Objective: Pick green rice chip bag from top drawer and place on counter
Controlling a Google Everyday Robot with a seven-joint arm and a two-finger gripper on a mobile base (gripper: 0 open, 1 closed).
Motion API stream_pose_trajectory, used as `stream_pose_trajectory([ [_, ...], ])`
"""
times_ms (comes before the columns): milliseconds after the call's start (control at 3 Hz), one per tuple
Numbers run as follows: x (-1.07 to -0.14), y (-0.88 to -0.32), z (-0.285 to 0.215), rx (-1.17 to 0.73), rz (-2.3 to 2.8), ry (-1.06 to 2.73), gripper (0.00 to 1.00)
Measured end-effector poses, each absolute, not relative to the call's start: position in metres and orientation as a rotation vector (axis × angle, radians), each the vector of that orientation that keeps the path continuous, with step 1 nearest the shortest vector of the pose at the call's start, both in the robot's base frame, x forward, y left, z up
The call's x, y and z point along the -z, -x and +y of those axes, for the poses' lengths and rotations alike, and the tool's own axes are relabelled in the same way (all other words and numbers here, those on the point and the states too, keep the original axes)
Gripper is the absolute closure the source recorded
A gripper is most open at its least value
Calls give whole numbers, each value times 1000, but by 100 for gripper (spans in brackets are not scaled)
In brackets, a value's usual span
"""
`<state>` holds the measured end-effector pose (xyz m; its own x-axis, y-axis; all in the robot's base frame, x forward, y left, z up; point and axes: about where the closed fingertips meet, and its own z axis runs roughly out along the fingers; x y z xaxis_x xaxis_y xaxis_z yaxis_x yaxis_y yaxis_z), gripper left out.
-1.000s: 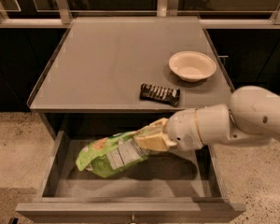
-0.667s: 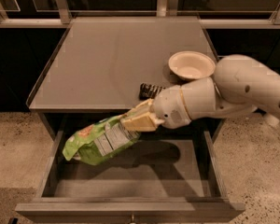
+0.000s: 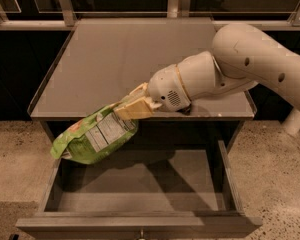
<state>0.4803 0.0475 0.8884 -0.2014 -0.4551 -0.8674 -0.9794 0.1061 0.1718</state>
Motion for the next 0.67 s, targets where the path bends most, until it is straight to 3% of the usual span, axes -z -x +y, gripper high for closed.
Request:
stream_pose_trajectory([
  [667,-903,-503,49,-1035,1720,1436,100],
])
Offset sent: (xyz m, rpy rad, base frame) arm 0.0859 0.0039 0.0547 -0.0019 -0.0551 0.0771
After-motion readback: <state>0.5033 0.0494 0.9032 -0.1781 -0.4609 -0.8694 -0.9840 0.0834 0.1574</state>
